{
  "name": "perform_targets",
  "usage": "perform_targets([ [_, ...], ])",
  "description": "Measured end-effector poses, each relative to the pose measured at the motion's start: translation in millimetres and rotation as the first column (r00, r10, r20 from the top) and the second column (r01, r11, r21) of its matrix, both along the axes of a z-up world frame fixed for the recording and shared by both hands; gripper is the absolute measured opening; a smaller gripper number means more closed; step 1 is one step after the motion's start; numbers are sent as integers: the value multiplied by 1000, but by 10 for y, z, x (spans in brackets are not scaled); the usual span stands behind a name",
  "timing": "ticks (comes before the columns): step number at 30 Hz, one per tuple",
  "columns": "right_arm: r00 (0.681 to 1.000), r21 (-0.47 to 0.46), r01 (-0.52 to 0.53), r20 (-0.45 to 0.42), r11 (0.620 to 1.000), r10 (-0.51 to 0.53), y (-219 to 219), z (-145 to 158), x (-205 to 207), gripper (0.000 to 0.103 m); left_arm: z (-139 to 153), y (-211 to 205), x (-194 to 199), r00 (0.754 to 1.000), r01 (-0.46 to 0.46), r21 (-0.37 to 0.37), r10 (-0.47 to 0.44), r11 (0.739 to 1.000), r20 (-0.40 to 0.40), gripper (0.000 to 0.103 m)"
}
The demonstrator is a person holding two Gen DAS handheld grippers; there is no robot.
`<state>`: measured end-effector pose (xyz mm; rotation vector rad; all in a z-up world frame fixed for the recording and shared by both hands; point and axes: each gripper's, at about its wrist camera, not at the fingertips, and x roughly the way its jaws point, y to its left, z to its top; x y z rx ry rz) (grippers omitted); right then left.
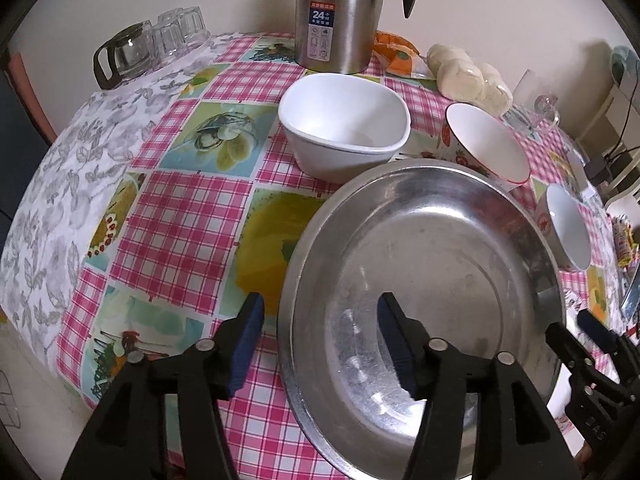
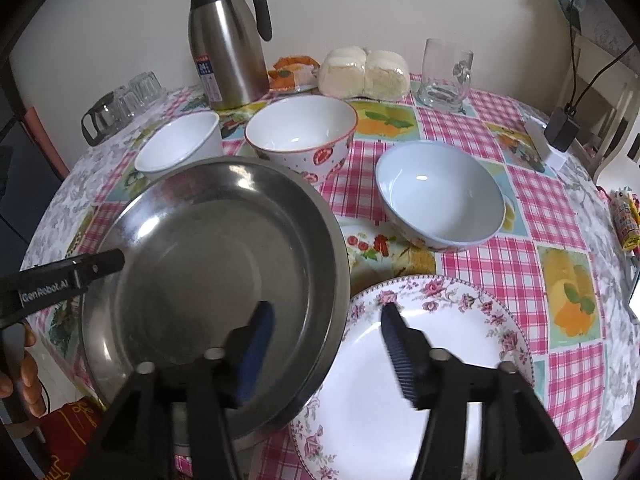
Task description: Organize plates and bowls
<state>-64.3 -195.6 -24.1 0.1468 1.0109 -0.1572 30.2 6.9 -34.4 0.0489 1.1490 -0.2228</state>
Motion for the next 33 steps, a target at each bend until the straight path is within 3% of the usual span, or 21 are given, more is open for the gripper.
perform_targets([
  [3, 1000, -7, -4, 13, 1000, 4, 8, 13, 7, 78, 10, -15, -9, 1000, 13, 9, -13, 1000, 7, 65],
  [6, 1000, -5, -2, 19, 1000, 2, 5, 13, 8, 85, 7, -34, -14, 1000, 26, 17, -26, 1000, 10, 81],
  [9, 999, -4, 7, 32, 1000, -7, -19, 25, 2, 90, 15, -49, -28, 999, 34, 24, -35, 999, 18, 83],
  [13, 999, -5, 20, 45, 1000, -20, -42, 38, -7, 103, 17, -40, -19, 999, 26, 32, -27, 999, 25, 88],
  [17, 998, -8, 29, 55, 1000, -29, -62, 51, -9, 103, 24, -14, -15, 999, 13, 31, -14, 999, 30, 100],
  [24, 995, -7, 46, 92, 999, -45, -97, 97, -40, 103, 161, -15, -58, 995, 23, 3, -23, 1000, 99, 101],
  [33, 993, -7, 34, 109, 999, -33, -119, 116, -111, 103, 507, -130, -188, 975, 77, -140, -45, 987, 217, 101],
])
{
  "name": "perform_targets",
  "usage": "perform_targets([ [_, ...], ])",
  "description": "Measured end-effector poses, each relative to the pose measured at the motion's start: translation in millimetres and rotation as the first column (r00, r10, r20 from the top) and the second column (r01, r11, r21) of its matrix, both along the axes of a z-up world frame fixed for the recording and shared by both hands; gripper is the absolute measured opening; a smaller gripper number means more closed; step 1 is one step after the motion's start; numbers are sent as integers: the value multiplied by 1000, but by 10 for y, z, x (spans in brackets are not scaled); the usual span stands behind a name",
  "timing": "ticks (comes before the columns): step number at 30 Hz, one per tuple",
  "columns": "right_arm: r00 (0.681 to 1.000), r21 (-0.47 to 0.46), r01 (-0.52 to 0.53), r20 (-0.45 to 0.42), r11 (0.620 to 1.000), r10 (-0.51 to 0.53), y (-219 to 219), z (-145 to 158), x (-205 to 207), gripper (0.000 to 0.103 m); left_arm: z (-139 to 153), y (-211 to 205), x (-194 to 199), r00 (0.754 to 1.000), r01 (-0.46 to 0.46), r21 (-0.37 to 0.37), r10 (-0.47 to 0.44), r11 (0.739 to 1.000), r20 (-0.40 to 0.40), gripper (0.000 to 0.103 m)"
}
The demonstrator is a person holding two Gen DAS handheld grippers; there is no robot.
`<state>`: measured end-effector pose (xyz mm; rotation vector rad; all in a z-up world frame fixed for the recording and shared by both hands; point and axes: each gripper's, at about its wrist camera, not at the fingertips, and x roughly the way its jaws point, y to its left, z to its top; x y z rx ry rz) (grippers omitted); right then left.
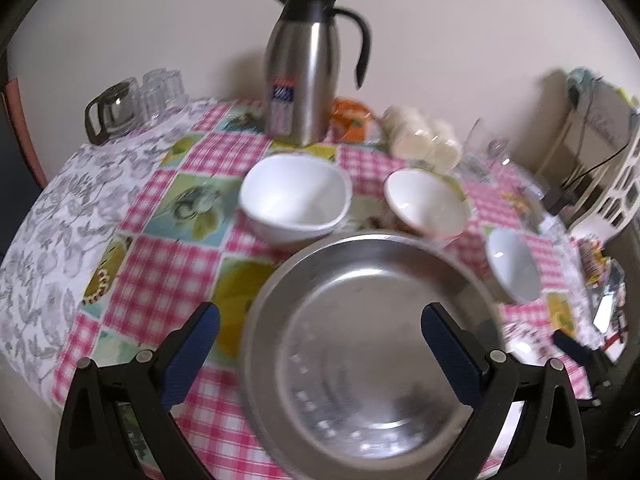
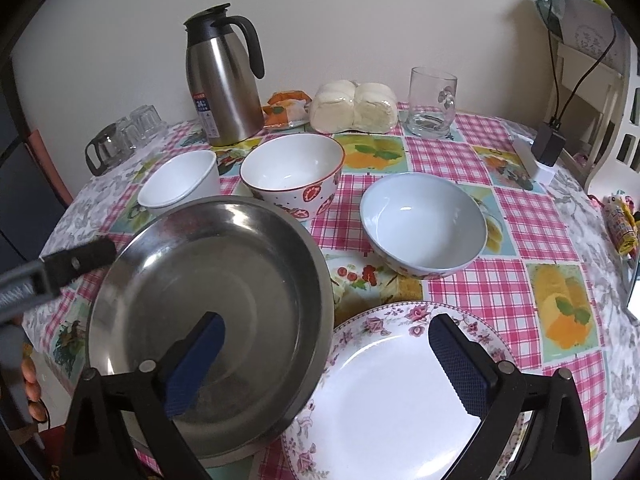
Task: Organize plates and bowls
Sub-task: 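Move the right gripper to the floral-rim white plate and grasp its rim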
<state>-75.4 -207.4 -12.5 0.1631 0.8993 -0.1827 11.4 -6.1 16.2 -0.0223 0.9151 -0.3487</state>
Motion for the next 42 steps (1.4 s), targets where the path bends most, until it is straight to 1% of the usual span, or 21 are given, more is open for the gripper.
perform_targets([
  [3, 1000, -18, 23, 21, 1000, -22, -71, 50, -61, 103, 128, -88, -48, 999, 26, -56, -24, 998, 31, 101],
  [6, 997, -23, 70, 38, 997, -69, -210, 100, -140, 103, 201, -247, -104, 997, 74, -80, -71, 994, 39, 100],
  [9, 988, -32, 150, 47, 988, -148, -425, 136, -249, 103, 223, -446, -181, 991, 133, -88, -130, 987, 39, 100],
  [12, 974, -47, 225, 33, 973, -224, -652, 136, -336, 103, 168, -756, -259, 979, 202, -56, -201, 978, 15, 101],
  [13, 969, -46, 246, 27, 968, -245, -725, 135, -365, 103, 141, -834, -277, 974, 224, -57, -224, 973, 0, 101],
  [15, 957, -28, 291, 12, 956, -291, -891, 106, -428, 103, 69, -988, -299, 965, 258, -70, -261, 963, -36, 101],
  [18, 934, 26, 356, -44, 934, -355, -1171, -9, -527, 103, 6, -1145, -345, 959, 273, -72, -277, 959, -53, 101],
  [21, 918, 56, 389, -107, 919, -382, -1348, -155, -592, 103, -59, -1302, -360, 952, 291, -72, -296, 954, -74, 101],
  [25, 903, 87, 411, -170, 907, -393, -1466, -309, -641, 102, -171, -1553, -398, 928, 347, -51, -350, 937, -125, 102],
  [27, 899, 102, 415, -199, 904, -391, -1491, -372, -650, 98, -213, -1664, -421, 918, 362, -50, -366, 931, -154, 102],
  [29, 897, 117, 415, -219, 902, -385, -1500, -422, -649, 89, -246, -1789, -417, 915, 362, -18, -359, 932, -182, 102],
  [30, 896, 125, 415, -229, 901, -380, -1500, -447, -644, 87, -254, -1860, -412, 916, 358, -3, -352, 934, -192, 102],
  [33, 892, 153, 417, -257, 896, -371, -1503, -509, -636, 76, -250, -2002, -406, 922, 349, 23, -339, 937, -186, 101],
  [35, 890, 172, 419, -275, 892, -365, -1515, -551, -629, 52, -243, -2057, -414, 921, 358, 20, -349, 934, -175, 101],
  [36, 887, 175, 421, -285, 890, -364, -1523, -573, -628, 47, -249, -2079, -433, 917, 370, 22, -362, 929, -166, 102],
  [39, 894, 215, 409, -287, 887, -343, -1533, -610, -629, 41, -277, -2079, -435, 914, 379, 31, -369, 925, -170, 101],
  [42, 893, 200, 414, -280, 888, -353, -1535, -604, -630, 38, -296, -2040, -419, 913, 373, 12, -364, 928, -182, 101],
])
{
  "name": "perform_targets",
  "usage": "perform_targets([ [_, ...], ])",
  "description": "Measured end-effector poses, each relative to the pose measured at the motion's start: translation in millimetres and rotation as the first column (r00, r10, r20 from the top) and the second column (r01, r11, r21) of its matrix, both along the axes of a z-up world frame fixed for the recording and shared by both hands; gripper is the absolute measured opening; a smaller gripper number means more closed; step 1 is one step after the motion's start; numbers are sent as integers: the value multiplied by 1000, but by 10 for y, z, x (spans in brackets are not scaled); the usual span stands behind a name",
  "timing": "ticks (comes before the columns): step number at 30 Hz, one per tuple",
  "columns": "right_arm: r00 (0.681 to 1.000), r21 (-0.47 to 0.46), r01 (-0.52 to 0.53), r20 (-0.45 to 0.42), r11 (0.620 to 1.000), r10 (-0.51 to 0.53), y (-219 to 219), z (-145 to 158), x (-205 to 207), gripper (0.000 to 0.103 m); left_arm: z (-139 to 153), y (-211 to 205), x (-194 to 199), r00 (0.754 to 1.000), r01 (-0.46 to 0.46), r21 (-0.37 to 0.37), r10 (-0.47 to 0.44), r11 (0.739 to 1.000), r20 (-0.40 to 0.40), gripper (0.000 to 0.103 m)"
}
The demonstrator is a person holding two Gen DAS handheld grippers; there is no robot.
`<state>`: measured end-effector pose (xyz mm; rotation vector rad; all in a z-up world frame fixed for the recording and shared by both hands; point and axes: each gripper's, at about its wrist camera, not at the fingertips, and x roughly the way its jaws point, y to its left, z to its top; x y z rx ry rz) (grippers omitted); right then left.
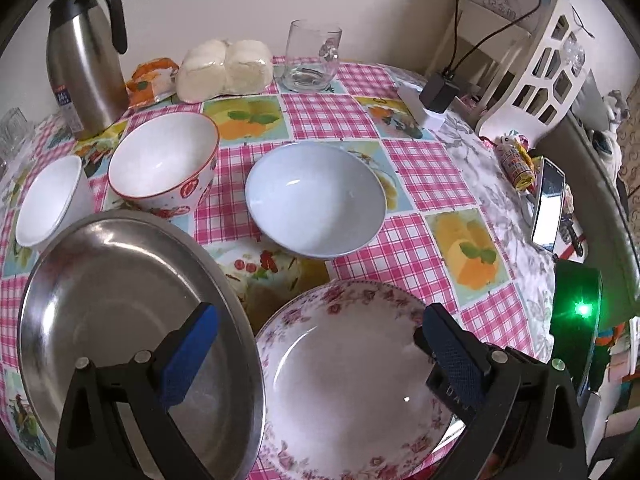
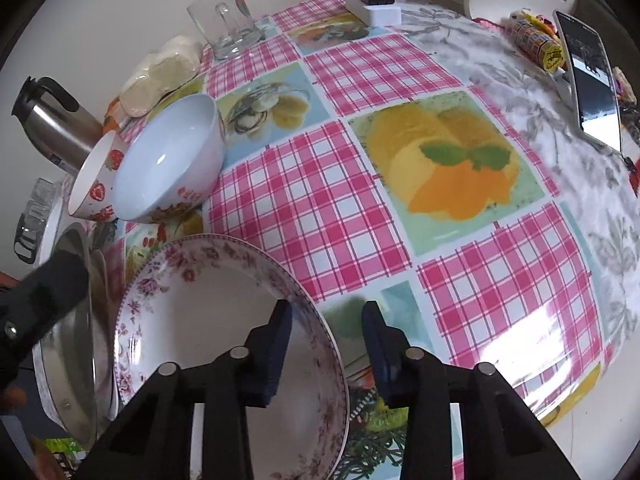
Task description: Organize plates and bowls
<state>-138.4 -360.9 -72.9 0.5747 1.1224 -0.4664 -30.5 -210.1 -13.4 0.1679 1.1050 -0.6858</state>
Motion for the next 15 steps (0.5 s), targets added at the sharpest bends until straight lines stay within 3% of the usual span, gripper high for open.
perform_targets([
  [5, 998, -84, 61, -27, 995, -64, -90, 51, -63, 38, -25, 26, 3, 1000, 2, -18, -2, 1000, -29, 101],
  [8, 992, -73, 124, -19, 990, -126, -220, 67, -147, 38, -46, -28, -33, 999, 31, -13, -32, 999, -32, 100],
  [12, 981, -48, 194, -11, 980, -195, -341, 62, -260, 38, -89, -134, -84, 996, 79, 5, -79, 997, -42, 83],
  [15, 975, -29, 222, -3, 975, -222, -411, 61, -305, 38, -159, -188, -95, 993, 101, 21, -99, 995, -64, 77],
])
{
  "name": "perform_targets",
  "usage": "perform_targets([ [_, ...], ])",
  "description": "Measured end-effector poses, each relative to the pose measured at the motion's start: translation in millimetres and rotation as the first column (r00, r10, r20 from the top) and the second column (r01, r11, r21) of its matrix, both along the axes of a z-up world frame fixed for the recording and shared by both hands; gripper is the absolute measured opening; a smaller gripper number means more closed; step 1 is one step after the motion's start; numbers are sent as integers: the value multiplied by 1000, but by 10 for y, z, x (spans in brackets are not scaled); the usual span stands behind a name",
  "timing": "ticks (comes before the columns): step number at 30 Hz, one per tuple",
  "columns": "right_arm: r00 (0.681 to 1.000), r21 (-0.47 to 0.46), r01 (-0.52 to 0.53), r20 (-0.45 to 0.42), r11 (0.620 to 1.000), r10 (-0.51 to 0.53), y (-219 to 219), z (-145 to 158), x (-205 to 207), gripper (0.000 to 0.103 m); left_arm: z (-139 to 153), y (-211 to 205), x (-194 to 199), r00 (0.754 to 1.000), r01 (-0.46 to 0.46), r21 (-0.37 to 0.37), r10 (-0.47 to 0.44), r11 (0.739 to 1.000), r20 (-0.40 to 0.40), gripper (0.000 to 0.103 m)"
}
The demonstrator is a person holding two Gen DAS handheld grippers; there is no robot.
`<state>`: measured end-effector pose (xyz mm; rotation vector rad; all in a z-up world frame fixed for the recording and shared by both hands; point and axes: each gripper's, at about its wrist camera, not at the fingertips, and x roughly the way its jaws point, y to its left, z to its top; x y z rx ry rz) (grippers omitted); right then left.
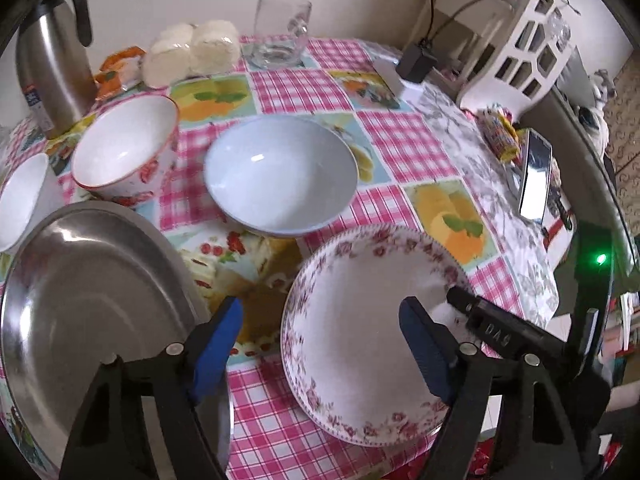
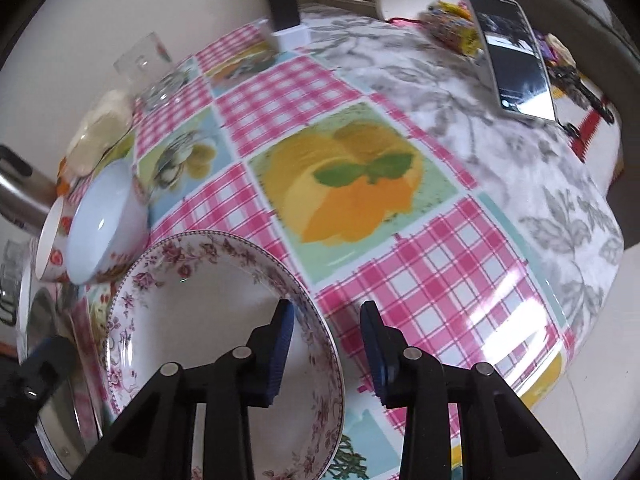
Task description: Organize plates and bowls
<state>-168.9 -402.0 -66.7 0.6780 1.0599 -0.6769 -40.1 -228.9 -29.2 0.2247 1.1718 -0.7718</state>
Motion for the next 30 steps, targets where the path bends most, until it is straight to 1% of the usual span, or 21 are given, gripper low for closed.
perform_targets([
  [1, 1000, 6, 14, 5, 1000, -14, -28, -3, -20, 38, -24, -20, -7, 1000, 10, 9, -10, 1000, -4, 70],
  [2, 1000, 8, 28, 7, 1000, -28, -59, -2, -48, 38, -50, -46, -19, 1000, 22, 21, -22, 1000, -10, 67],
  [6, 998, -17, 64, -8, 998, -64, -122, 4, -94, 38, -139, -137, -69, 998, 54, 56, -53, 997, -22, 59],
  [8, 997, -7, 74, -3, 997, -74, -152, -2, -117, 38, -190, -180, -83, 998, 65, 76, -63, 995, -27, 57],
  [9, 997, 2, 77, 3, 997, -77, -163, -7, -127, 38, -217, -197, -88, 997, 68, 88, -66, 994, -26, 53],
  [10, 997, 9, 81, 7, 997, -81, -173, -9, -135, 38, -250, -221, -88, 997, 73, 101, -70, 992, -28, 48],
  [13, 997, 4, 79, 7, 997, -79, -185, -4, -137, 38, -352, -274, -69, 997, 74, 132, -69, 988, -40, 37],
  [16, 997, 9, 79, 14, 997, -79, -202, -22, -115, 38, -429, -306, -46, 997, 73, 147, -67, 986, -49, 33],
  [20, 998, 3, 68, 18, 998, -68, -215, -23, -133, 38, -522, -352, -31, 996, 75, 158, -65, 985, -67, 30],
  [27, 998, 4, 53, 42, 999, -53, -254, -64, -72, 38, -520, -366, 4, 994, 87, 117, -78, 989, -77, 29],
  [30, 997, 12, 50, 63, 999, -51, -275, -77, -70, 38, -536, -382, 38, 994, 80, 99, -72, 992, -88, 26],
])
